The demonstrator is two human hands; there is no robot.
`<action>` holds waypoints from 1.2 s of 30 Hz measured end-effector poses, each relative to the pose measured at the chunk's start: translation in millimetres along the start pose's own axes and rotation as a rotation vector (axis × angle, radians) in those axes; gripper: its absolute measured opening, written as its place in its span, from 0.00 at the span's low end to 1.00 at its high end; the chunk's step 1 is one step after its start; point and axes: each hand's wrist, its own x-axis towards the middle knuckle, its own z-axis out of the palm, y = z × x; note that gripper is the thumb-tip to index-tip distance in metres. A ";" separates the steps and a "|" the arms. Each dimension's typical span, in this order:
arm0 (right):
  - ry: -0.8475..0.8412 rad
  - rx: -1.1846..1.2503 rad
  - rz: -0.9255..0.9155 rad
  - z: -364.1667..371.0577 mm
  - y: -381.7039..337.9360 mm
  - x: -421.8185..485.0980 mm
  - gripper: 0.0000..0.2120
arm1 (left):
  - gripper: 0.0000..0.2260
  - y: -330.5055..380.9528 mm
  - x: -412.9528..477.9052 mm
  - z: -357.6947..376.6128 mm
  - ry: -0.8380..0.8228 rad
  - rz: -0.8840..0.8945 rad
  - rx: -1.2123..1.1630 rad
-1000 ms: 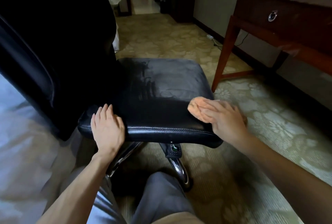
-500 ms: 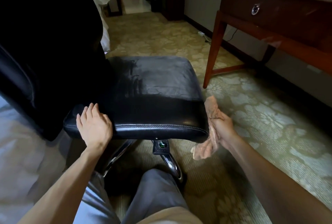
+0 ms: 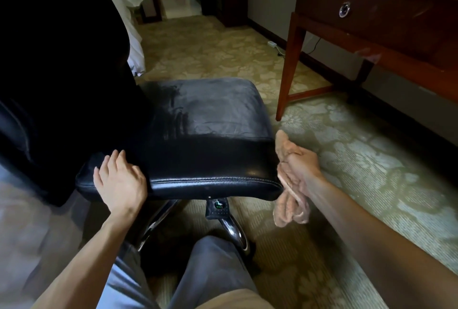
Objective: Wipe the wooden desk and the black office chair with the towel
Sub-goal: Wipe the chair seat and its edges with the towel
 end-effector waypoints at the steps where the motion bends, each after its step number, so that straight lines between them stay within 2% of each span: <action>1: 0.009 -0.046 -0.050 0.8 -4.8 -7.2 0.14 | 0.27 1.3 0.0 0.7 0.003 -0.001 -0.002; 3: 0.007 -0.146 -0.174 7.5 -15.8 -23.3 0.14 | 0.27 1.3 0.6 1.1 0.008 0.002 -0.001; 5: -0.022 -0.360 -0.365 23.2 -26.2 -42.2 0.11 | 0.26 -0.1 0.2 0.7 0.000 0.019 0.009; 8: -0.146 -0.735 -0.627 77.8 -33.3 -72.8 0.25 | 0.26 -1.8 -1.6 -2.3 -0.015 0.042 0.012; 10: -0.224 -0.929 -0.667 124.7 -32.3 -90.5 0.26 | 0.26 -2.8 -1.4 -4.3 -0.038 0.051 0.011; 14: -0.173 -0.883 -0.674 189.2 -24.5 -98.9 0.19 | 0.27 -6.1 0.9 -6.7 -0.069 0.043 -0.001; 18: -0.229 -0.935 -0.788 215.5 -23.5 -95.6 0.17 | 0.26 -0.6 -0.7 -6.3 -0.051 0.035 -0.022; 22: -0.241 -1.281 -1.032 208.0 -10.9 -88.2 0.21 | 0.24 -3.9 -1.6 -14.8 -0.104 0.085 0.051; 24: -0.215 -1.360 -1.113 197.6 -9.2 -79.4 0.22 | 0.22 -3.6 14.7 -24.5 -0.198 0.131 0.116; 29: -0.152 -1.376 -1.060 196.6 -18.2 -67.4 0.24 | 0.18 3.9 76.7 -22.1 -0.388 -0.043 0.008; 34: -0.042 -1.389 -1.131 196.1 -12.3 -58.1 0.15 | 0.24 2.2 70.4 -6.9 -0.347 0.029 0.012; 36: -0.006 -1.404 -1.133 182.2 -13.7 -53.1 0.15 | 0.26 -6.4 69.9 -7.2 -0.348 0.040 0.003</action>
